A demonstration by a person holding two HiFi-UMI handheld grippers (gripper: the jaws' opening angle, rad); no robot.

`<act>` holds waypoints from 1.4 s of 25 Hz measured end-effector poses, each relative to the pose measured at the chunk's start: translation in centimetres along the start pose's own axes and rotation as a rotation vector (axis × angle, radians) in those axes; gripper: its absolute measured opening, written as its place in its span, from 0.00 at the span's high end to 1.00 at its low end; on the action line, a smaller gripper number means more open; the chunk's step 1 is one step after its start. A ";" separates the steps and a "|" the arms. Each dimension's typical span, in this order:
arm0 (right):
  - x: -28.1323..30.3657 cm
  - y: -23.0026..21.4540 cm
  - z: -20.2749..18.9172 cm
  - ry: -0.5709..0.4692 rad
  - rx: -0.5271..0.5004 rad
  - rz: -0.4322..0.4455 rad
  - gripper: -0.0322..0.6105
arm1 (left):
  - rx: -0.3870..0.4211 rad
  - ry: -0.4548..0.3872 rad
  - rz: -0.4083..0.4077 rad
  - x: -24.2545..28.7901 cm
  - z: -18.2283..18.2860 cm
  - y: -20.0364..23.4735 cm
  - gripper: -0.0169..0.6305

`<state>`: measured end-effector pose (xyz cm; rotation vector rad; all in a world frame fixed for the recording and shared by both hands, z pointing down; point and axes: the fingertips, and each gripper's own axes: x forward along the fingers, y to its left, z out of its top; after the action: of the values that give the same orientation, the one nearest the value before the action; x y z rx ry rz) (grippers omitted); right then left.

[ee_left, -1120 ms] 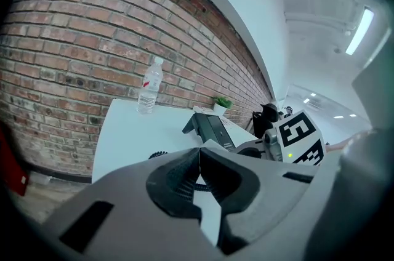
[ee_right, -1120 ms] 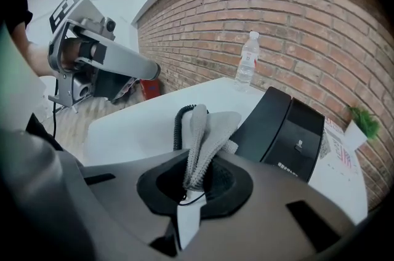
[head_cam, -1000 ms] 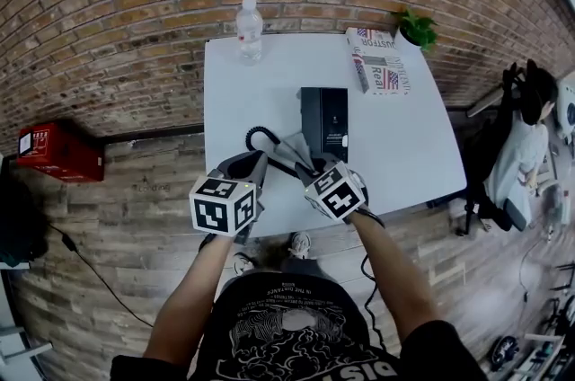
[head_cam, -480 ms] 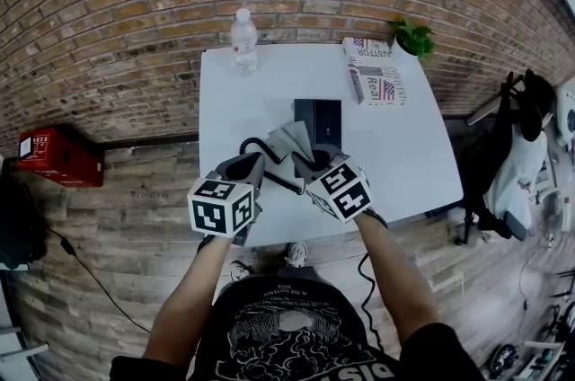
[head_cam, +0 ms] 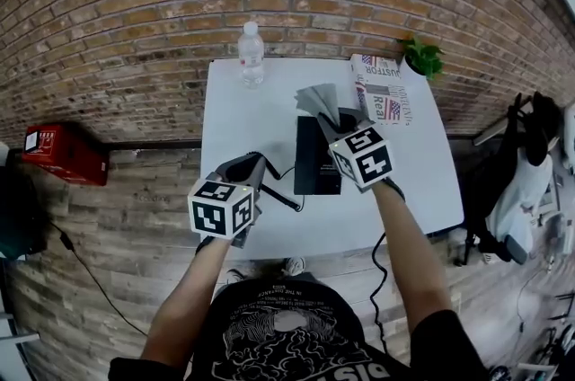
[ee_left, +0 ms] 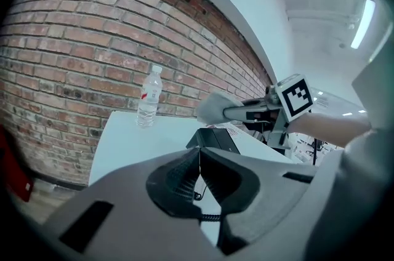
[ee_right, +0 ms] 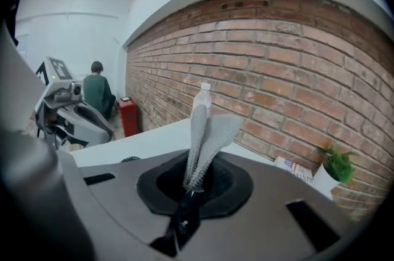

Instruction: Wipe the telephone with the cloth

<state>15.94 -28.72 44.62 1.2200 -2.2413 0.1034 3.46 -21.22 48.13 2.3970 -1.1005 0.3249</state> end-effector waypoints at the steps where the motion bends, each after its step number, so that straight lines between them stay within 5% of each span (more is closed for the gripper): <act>1: 0.4 -1.0 -0.2 0.014 0.002 -0.015 0.93 | 0.000 -0.001 0.006 0.1 0.1 0.2 0.96; 15: 5.4 -2.4 -3.9 0.294 0.052 0.150 0.93 | -0.017 -0.005 0.052 1.7 1.1 2.4 0.96; 35: 7.7 2.0 -1.6 0.269 0.072 0.215 0.93 | -0.025 -0.012 0.074 -0.3 0.9 4.0 0.96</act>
<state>11.88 -32.76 50.33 0.9346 -2.1376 0.4104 0.24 -23.73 48.49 2.3436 -1.1936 0.3205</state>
